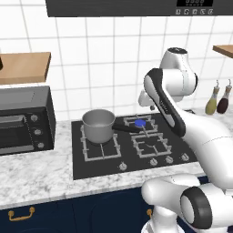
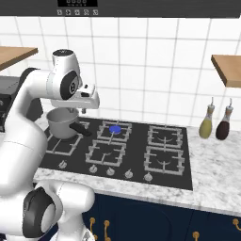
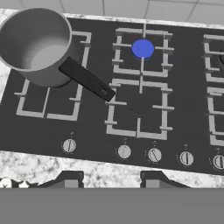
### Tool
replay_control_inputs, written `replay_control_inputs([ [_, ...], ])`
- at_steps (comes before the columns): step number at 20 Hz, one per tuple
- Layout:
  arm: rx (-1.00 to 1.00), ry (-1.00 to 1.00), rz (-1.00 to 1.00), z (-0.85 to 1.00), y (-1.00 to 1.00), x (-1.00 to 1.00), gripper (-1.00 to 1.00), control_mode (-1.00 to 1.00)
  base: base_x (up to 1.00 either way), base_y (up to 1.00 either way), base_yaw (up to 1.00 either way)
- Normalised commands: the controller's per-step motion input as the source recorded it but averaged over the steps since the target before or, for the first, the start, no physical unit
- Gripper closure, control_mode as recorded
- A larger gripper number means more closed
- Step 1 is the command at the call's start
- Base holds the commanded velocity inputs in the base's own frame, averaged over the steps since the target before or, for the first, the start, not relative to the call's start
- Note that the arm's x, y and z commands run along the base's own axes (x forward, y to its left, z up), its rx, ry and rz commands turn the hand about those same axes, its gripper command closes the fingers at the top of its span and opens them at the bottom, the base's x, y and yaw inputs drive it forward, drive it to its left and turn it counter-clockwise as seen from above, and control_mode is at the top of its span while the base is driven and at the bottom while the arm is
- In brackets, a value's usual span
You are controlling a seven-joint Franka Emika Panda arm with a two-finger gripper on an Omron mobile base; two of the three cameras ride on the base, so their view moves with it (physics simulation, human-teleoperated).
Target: Turn off the rear center burner of the stove.
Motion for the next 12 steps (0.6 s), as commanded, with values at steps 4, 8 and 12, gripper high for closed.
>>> replay_control_inputs([
  [4,-0.03,0.0,0.02,-0.11,0.04,-0.22,-1.0,-1.0,0.0,0.0,0.0],
  [8,-0.02,0.01,0.06,-0.64,-0.29,-0.46,-1.0,-1.0,0.0,0.0,0.0],
  [12,0.0,0.13,0.08,-0.94,-0.61,-0.4,-1.0,-1.0,0.0,0.0,0.0],
])
